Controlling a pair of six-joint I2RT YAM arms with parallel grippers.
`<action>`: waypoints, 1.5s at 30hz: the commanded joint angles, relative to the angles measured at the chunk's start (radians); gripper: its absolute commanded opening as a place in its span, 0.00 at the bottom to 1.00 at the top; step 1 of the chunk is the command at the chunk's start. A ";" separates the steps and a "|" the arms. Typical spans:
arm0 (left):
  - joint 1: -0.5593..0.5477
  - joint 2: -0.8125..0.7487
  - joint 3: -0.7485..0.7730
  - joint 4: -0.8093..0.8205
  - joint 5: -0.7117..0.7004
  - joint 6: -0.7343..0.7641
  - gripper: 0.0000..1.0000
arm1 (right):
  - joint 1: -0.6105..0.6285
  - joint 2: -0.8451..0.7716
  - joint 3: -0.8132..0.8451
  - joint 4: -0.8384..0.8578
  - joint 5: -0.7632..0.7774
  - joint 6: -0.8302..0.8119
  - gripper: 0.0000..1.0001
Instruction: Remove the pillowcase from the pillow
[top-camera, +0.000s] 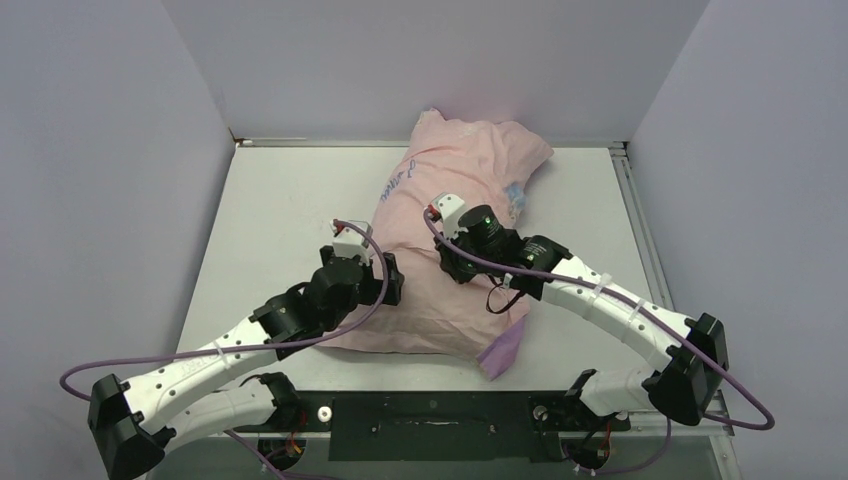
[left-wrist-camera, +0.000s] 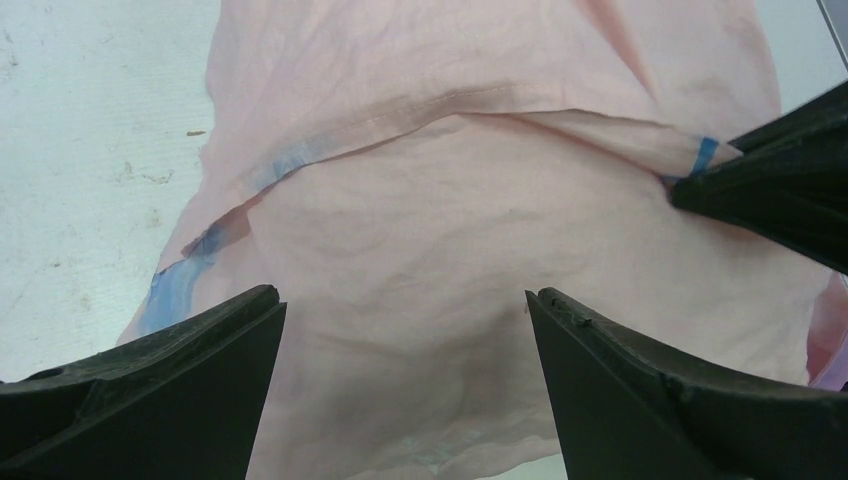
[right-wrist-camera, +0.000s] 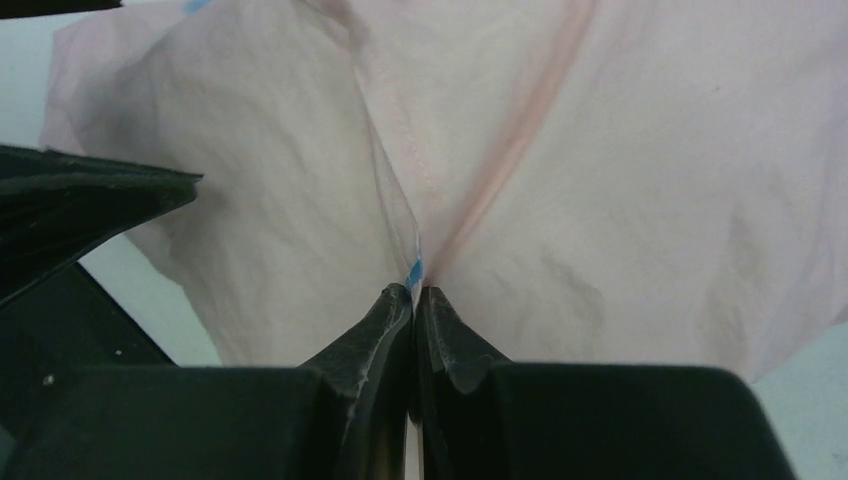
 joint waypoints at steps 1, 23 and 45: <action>0.003 -0.023 0.057 -0.019 -0.021 -0.024 0.97 | 0.053 -0.067 0.053 -0.049 -0.100 -0.008 0.05; 0.003 -0.093 0.039 -0.078 -0.003 -0.166 0.97 | 0.140 -0.078 -0.020 -0.041 -0.163 0.019 0.57; 0.071 -0.018 -0.119 -0.066 -0.050 -0.200 0.97 | 0.115 0.002 0.056 0.087 0.131 -0.012 1.00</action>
